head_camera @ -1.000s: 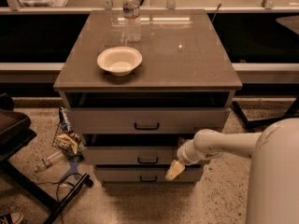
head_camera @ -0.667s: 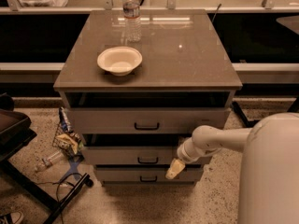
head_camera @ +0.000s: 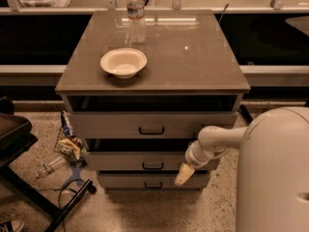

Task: Open middle drawer

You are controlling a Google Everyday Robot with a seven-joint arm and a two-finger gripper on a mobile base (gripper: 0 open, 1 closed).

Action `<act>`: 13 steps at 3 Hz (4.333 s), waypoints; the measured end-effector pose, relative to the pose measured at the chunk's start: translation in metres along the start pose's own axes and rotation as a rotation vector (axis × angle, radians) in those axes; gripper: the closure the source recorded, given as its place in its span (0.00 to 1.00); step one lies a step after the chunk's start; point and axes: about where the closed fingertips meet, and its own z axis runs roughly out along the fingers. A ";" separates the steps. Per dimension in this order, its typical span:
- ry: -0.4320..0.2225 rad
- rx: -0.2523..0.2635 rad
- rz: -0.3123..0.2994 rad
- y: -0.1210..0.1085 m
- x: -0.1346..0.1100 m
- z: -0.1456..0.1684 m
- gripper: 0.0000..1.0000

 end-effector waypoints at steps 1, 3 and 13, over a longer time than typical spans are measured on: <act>-0.035 -0.036 0.001 0.014 0.005 0.004 0.24; -0.018 -0.067 0.011 0.038 0.010 -0.002 0.70; 0.190 -0.072 -0.039 0.083 0.033 -0.081 1.00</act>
Offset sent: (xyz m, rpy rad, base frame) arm -0.0480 0.0092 -0.0102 0.0648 0.0941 0.0326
